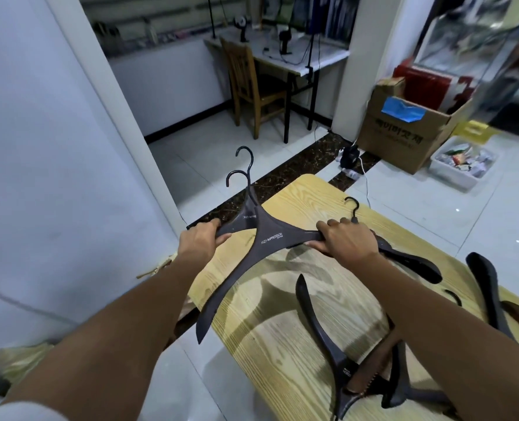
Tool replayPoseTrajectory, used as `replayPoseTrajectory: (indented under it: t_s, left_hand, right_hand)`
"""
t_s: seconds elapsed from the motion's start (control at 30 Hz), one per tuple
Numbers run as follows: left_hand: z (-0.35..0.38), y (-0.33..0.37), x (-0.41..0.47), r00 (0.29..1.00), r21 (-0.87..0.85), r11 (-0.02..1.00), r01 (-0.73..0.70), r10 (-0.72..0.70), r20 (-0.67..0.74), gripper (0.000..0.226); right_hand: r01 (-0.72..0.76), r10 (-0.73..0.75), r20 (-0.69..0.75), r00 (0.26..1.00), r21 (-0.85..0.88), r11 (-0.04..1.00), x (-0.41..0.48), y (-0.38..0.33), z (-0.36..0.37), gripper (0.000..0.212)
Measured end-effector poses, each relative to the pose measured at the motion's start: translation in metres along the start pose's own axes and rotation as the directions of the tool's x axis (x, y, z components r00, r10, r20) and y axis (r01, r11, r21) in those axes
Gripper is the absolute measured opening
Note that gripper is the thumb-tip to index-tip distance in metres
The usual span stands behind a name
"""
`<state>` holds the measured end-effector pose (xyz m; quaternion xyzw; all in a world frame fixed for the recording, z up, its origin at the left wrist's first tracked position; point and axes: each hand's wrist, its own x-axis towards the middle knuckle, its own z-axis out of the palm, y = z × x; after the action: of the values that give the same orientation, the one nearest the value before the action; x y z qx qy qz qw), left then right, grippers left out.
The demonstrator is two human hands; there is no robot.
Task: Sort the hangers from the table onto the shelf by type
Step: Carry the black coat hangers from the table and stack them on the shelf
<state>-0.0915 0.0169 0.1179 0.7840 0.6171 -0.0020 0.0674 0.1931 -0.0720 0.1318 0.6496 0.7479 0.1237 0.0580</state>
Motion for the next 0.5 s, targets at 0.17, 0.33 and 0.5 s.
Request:
replayPoseTrajectory:
  t_s: [0.17, 0.33, 0.5]
  left_hand:
    - [-0.044, -0.006, -0.013, 0.997, 0.004, 1.000, -0.009, 0.009, -0.079, 0.040]
    - [-0.090, -0.010, -0.031, 0.988, -0.034, 0.999, 0.015, -0.020, -0.151, 0.038]
    - [-0.120, -0.014, -0.061, 0.966, -0.101, 0.992, 0.077, -0.100, -0.240, 0.035]
  right_hand:
    - [-0.019, 0.021, -0.136, 0.990, 0.020, 1.000, 0.000, 0.000, -0.043, 0.056]
    - [-0.004, -0.002, -0.270, 0.963, -0.025, 1.000, 0.000, 0.000, -0.083, 0.050]
    - [0.068, -0.039, -0.378, 0.925, 0.063, 0.996, -0.002, -0.003, -0.115, 0.055]
